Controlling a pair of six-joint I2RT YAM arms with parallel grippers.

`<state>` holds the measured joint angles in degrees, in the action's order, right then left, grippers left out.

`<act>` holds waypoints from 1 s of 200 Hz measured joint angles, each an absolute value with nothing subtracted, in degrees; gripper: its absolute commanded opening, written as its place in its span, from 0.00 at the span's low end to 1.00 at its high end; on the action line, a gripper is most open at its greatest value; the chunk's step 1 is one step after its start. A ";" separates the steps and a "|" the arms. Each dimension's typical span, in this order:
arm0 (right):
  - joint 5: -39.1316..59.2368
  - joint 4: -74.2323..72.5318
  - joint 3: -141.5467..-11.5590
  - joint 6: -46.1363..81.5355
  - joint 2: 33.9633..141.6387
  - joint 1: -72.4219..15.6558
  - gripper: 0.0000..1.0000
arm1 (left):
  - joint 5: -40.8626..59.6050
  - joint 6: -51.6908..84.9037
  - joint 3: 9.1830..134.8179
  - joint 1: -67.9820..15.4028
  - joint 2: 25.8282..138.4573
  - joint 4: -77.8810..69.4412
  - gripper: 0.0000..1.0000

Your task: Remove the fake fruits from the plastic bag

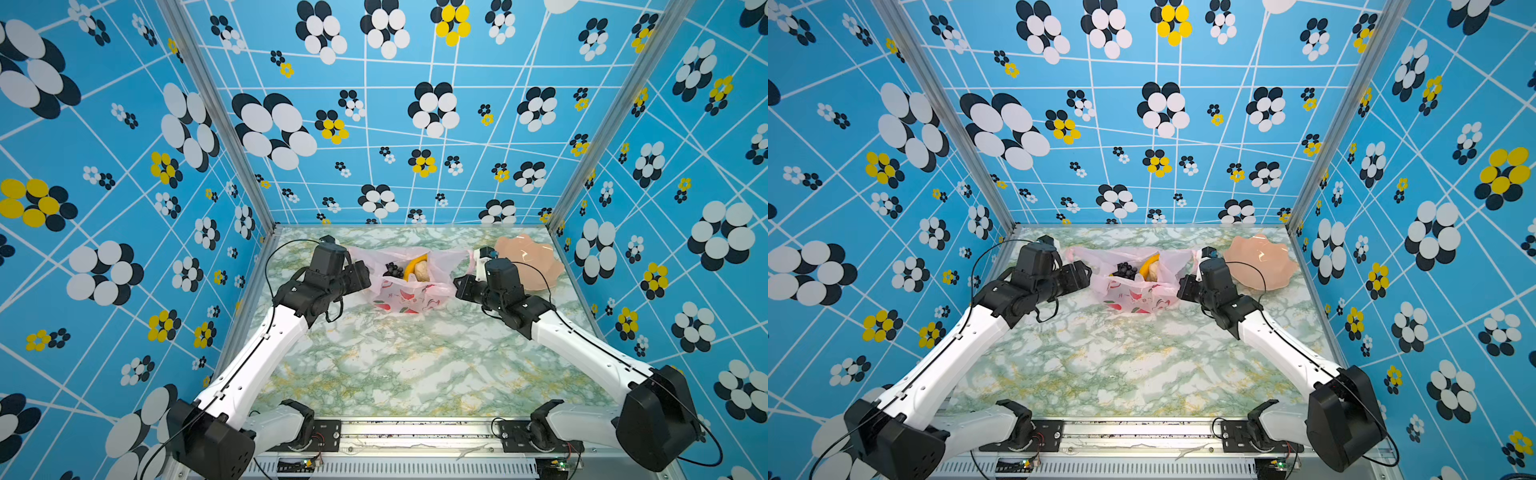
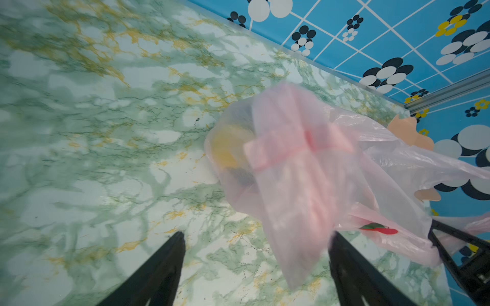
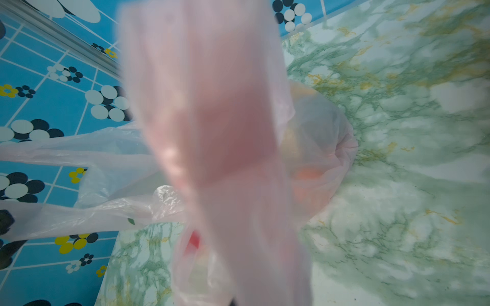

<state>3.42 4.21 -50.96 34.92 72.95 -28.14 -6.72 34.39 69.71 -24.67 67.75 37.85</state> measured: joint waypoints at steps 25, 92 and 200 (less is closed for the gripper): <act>3.60 4.23 -50.96 34.26 72.25 -28.38 0.00 | -15.53 32.34 77.34 -28.45 67.20 46.74 0.90; 3.88 5.21 -50.94 33.41 71.07 -28.62 0.00 | -24.91 28.91 103.68 -49.91 82.59 53.91 0.84; 6.48 3.88 -45.89 33.71 65.82 -29.74 0.00 | -27.79 34.17 112.62 -43.16 112.22 59.48 0.88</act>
